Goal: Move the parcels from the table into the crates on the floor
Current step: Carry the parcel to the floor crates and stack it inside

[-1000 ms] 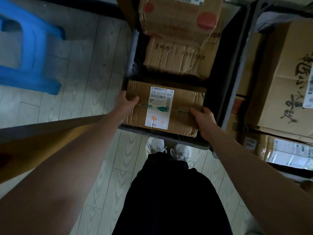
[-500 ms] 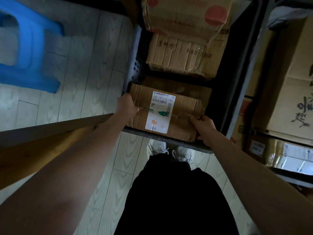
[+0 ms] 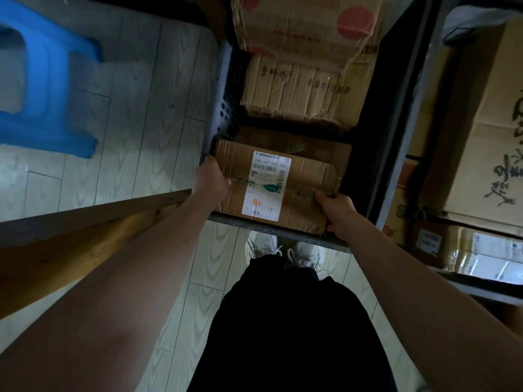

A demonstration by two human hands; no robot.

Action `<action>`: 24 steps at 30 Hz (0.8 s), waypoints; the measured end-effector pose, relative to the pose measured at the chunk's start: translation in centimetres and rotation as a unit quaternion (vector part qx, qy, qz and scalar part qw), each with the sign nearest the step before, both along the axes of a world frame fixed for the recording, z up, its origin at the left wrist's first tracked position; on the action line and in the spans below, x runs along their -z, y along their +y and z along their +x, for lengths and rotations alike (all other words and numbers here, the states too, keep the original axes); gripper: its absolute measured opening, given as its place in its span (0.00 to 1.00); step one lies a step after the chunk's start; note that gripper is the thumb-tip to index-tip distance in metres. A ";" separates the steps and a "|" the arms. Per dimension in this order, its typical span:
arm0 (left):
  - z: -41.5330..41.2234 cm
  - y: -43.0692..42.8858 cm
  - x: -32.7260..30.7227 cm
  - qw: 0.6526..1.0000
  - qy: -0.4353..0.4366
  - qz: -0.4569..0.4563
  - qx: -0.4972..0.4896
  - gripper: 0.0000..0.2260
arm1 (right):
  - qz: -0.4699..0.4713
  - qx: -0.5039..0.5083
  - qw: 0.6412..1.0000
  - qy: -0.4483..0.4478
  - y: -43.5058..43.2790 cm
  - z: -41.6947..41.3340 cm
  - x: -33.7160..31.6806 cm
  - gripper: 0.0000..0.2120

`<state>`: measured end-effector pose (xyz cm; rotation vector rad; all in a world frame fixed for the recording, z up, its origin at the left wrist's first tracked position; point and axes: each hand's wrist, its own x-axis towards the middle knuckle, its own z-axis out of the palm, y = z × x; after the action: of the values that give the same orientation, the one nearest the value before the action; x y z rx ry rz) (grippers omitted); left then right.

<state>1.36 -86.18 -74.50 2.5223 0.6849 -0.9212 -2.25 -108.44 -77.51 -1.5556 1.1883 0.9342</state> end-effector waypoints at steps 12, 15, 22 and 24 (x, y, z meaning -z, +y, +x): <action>-0.7 -3.8 -9.6 0.997 -0.022 -0.064 -0.041 0.13 | -0.012 0.034 0.999 0.008 -0.4 0.8 -10.7 0.10; -0.4 -5.2 -14.1 0.994 -0.035 -0.096 -0.030 0.13 | -0.019 0.031 0.999 -0.015 -0.9 1.7 -15.9 0.15; -0.4 -6.4 -25.5 0.981 -0.072 -0.167 -0.064 0.11 | -0.026 0.053 0.993 -0.102 -1.2 2.9 -28.9 0.09; -0.3 -6.5 -28.5 0.975 -0.089 -0.189 -0.073 0.11 | -0.024 0.061 0.990 -0.124 -1.0 3.2 -32.2 0.11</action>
<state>1.09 -92.68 -46.00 2.1527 0.5684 -0.6883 0.91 -109.48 -45.28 -1.5670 1.1198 0.6164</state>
